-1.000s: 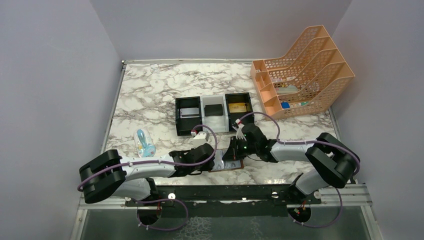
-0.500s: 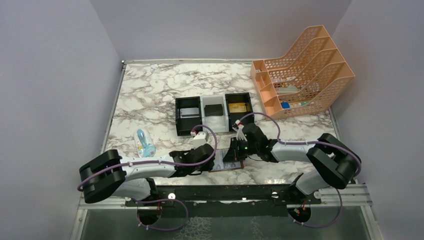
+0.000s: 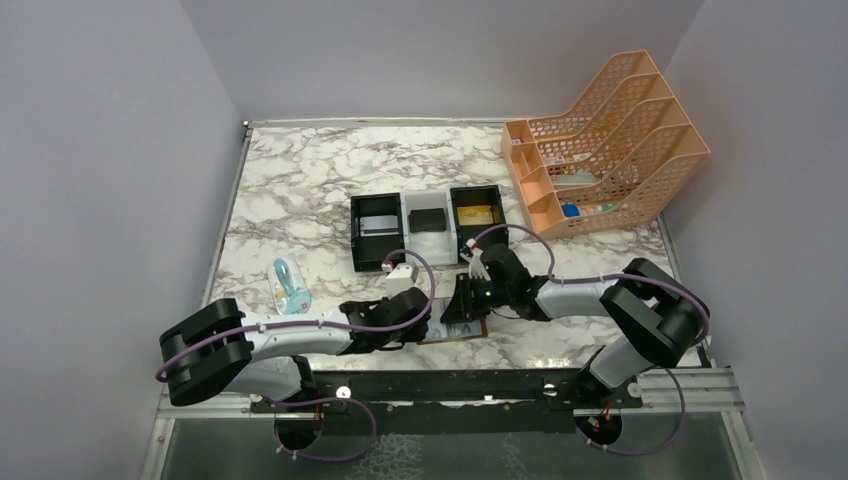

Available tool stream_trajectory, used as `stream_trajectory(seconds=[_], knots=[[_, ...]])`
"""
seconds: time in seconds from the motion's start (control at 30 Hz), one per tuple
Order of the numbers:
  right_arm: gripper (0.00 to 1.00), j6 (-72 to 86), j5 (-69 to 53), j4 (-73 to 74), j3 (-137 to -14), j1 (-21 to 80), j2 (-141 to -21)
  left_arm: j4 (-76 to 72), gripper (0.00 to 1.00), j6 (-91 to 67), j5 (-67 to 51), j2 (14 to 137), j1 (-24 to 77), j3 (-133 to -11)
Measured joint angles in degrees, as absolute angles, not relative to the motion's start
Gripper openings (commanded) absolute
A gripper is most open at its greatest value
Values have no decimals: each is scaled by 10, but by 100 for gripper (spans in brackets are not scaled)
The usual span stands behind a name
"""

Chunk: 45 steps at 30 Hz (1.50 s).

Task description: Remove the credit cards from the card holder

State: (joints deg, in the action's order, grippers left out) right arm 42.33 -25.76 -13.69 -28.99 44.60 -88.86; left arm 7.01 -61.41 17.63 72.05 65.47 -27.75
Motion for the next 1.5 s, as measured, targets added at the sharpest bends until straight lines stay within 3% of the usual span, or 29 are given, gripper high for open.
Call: stream_trajectory(seconds=[0.17, 0.4, 0.73, 1.5], knots=[[4, 431, -272, -151, -290, 445, -897, 77, 23, -614, 177, 727, 656, -285], [1, 434, -272, -142, -290, 445, -888, 80, 23, -615, 183, 727, 658, -285], [1, 415, -282, -107, -277, 426, -836, 81, 22, -623, 189, 728, 659, -285], [1, 398, -317, -83, -268, 393, -841, 100, 24, -627, 194, 713, 666, -285]])
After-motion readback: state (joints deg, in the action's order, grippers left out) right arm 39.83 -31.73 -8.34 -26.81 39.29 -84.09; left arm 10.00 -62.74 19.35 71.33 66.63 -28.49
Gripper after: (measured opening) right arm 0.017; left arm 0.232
